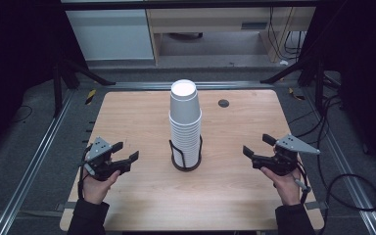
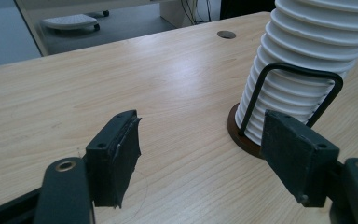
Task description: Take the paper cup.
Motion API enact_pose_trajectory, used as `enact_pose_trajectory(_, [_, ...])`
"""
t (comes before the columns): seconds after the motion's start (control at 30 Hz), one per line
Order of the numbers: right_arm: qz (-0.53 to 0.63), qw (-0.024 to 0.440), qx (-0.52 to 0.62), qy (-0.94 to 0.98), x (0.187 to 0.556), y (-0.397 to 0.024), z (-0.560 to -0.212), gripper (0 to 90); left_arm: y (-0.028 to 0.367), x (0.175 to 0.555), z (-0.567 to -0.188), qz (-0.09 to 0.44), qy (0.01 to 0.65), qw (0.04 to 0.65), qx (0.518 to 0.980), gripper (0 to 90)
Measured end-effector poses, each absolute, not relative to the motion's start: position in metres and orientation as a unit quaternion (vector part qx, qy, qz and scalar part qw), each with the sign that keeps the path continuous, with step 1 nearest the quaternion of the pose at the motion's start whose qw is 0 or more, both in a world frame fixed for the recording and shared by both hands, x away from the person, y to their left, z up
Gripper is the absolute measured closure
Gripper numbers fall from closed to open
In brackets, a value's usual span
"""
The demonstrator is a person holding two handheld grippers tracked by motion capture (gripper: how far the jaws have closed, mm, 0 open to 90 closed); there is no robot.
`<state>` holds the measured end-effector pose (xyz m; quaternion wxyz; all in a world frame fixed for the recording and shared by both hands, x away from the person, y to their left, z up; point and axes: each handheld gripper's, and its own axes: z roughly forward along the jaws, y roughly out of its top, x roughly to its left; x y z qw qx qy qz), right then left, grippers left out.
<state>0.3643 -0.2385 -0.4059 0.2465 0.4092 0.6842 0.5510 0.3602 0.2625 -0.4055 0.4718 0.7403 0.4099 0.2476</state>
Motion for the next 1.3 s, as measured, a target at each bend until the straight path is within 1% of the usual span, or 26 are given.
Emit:
enact_pose_trajectory(0.07, [0.558,0.234,0.407,0.684,0.366,-0.238,-0.406,11.9,0.261,0.360,-0.405,0.249,0.408,0.471,0.742,26.8])
enact_pose_trajectory(0.27, [0.558,0.224,0.390,0.698,0.368,-0.227,-0.401,11.3,0.256,0.358,-0.405,0.252,0.401,0.469,0.745,24.2])
enact_pose_trajectory(0.43, [0.574,0.212,0.364,0.703,0.368,-0.211,-0.385,10.5,0.255,0.359,-0.406,0.255,0.406,0.465,0.744,23.0])
enact_pose_trajectory(0.47, [0.585,0.210,0.348,0.701,0.371,-0.201,-0.374,10.5,0.255,0.360,-0.408,0.255,0.408,0.463,0.745,22.5])
enact_pose_trajectory(0.53, [0.590,0.204,0.339,0.704,0.374,-0.194,-0.366,10.4,0.254,0.360,-0.408,0.257,0.407,0.461,0.745,22.1])
enact_pose_trajectory(0.57, [0.590,0.204,0.339,0.704,0.374,-0.194,-0.366,10.4,0.254,0.360,-0.408,0.257,0.407,0.461,0.745,22.1])
enact_pose_trajectory(0.63, [0.591,0.212,0.315,0.712,0.379,-0.178,-0.348,10.1,0.255,0.361,-0.408,0.258,0.409,0.462,0.743,21.8])
enact_pose_trajectory(0.8, [0.606,0.199,0.286,0.715,0.384,-0.158,-0.329,9.6,0.256,0.361,-0.409,0.260,0.411,0.463,0.741,21.6])
enact_pose_trajectory(0.87, [0.607,0.201,0.277,0.717,0.389,-0.147,-0.319,9.4,0.256,0.361,-0.409,0.260,0.412,0.464,0.740,21.6])
enact_pose_trajectory(1.1, [0.622,0.188,0.270,0.711,0.405,-0.124,-0.301,8.0,0.255,0.362,-0.411,0.261,0.414,0.463,0.739,21.5])
enact_pose_trajectory(1.2, [0.622,0.176,0.268,0.715,0.412,-0.114,-0.297,6.6,0.256,0.362,-0.410,0.261,0.413,0.464,0.738,21.5])
enact_pose_trajectory(1.3, [0.617,0.175,0.267,0.719,0.417,-0.104,-0.297,5.6,0.256,0.362,-0.410,0.261,0.414,0.465,0.738,21.5])
